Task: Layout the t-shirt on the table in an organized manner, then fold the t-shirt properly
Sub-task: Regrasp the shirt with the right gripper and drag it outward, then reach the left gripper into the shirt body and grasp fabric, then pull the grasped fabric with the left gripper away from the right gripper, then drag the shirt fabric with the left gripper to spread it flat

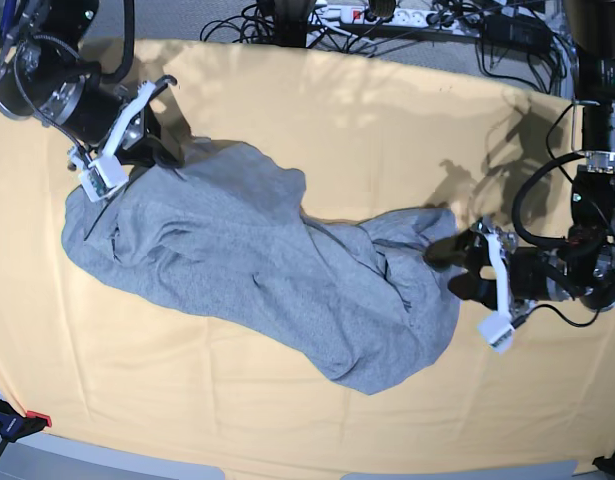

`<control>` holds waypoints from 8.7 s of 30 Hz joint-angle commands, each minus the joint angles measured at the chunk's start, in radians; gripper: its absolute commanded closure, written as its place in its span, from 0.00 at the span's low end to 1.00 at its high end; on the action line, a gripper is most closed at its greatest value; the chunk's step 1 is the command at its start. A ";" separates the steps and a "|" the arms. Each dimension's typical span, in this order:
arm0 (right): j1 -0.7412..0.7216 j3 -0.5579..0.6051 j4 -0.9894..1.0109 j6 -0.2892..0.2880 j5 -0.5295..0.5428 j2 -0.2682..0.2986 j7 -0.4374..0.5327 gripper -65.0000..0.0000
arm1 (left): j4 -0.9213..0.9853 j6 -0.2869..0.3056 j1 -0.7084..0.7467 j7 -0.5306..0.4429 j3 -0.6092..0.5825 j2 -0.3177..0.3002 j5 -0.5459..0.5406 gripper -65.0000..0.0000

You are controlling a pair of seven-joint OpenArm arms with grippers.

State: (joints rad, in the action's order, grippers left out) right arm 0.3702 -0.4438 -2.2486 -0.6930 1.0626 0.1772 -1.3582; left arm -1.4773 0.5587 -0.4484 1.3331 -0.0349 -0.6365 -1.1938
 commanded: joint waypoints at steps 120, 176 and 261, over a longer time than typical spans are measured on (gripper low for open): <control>0.062 -0.292 -0.062 0.289 -0.644 0.106 0.292 1.00 | 0.370 0.015 -0.131 -0.433 0.213 0.498 0.359 0.44; 0.062 -0.292 -0.062 0.289 -0.640 0.106 0.292 1.00 | 0.025 0.017 0.271 -0.043 0.324 0.474 0.254 0.24; 0.062 -0.292 -0.062 0.274 -0.606 0.106 0.292 1.00 | -0.027 0.081 0.080 -0.002 0.029 0.502 0.166 1.00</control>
State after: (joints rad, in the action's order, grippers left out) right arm 0.4347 -0.7284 -2.2955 -0.4191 0.4534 0.2684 -1.0847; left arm -1.4864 0.6395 -0.3439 1.3460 -0.0074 -0.1314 -1.0103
